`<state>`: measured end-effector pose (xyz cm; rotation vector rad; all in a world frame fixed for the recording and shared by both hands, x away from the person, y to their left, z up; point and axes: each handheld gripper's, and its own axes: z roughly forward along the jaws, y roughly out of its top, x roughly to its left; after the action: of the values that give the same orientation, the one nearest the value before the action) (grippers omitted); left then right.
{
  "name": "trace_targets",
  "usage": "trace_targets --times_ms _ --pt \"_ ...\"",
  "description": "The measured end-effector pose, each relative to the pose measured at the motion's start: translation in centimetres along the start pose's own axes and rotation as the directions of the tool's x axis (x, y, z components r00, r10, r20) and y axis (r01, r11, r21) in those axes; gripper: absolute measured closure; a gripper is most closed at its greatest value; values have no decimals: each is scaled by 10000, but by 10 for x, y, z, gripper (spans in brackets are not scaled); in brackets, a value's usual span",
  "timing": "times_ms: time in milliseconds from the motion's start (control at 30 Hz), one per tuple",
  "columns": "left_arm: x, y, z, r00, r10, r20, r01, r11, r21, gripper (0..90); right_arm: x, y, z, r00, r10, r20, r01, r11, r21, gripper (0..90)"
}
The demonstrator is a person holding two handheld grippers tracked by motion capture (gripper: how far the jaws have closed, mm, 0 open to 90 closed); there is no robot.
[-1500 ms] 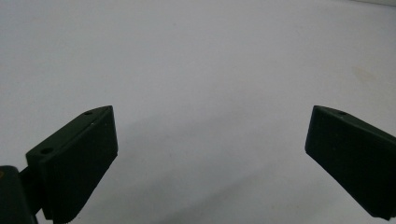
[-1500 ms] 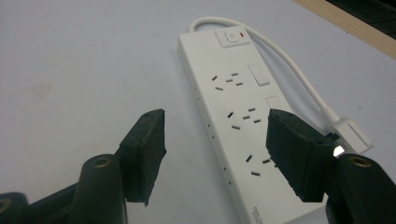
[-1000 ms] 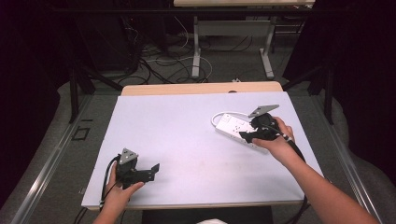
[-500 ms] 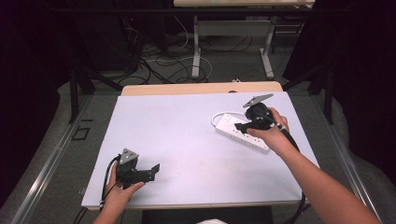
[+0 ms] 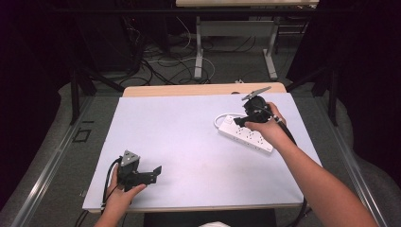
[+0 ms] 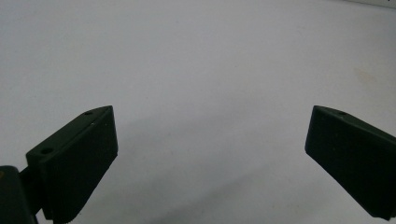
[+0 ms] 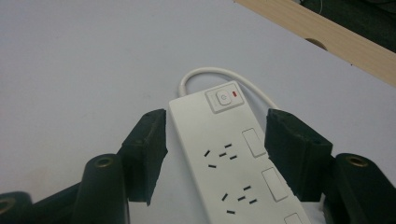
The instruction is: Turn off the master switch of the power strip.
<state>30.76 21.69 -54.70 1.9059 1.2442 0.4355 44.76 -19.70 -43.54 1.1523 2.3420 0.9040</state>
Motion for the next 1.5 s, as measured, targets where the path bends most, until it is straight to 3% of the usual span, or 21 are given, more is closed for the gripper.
trace_targets --times_ms 667,967,1267,1467,1500 --pt "1 0 1 10000 72 -35 -72 10000 -11 25 -9 13 25 9923 1198 300 -1217 9901 694 400" --pt "1 -1 1 10000 38 -27 -38 10000 -37 25 -12 20 37 9867 1517 585 -1564 9839 865 448" --pt "1 -1 1 10000 78 -47 -78 10000 12 25 -16 20 48 9768 2055 610 -2113 9708 1136 540" --pt "1 -1 1 10000 84 -47 -84 10000 19 25 -17 21 54 9731 2176 753 -2258 9658 1275 586" --pt "1 -1 1 10000 80 -43 -80 10000 22 25 -19 20 54 9766 2001 788 -2094 9682 1368 597"
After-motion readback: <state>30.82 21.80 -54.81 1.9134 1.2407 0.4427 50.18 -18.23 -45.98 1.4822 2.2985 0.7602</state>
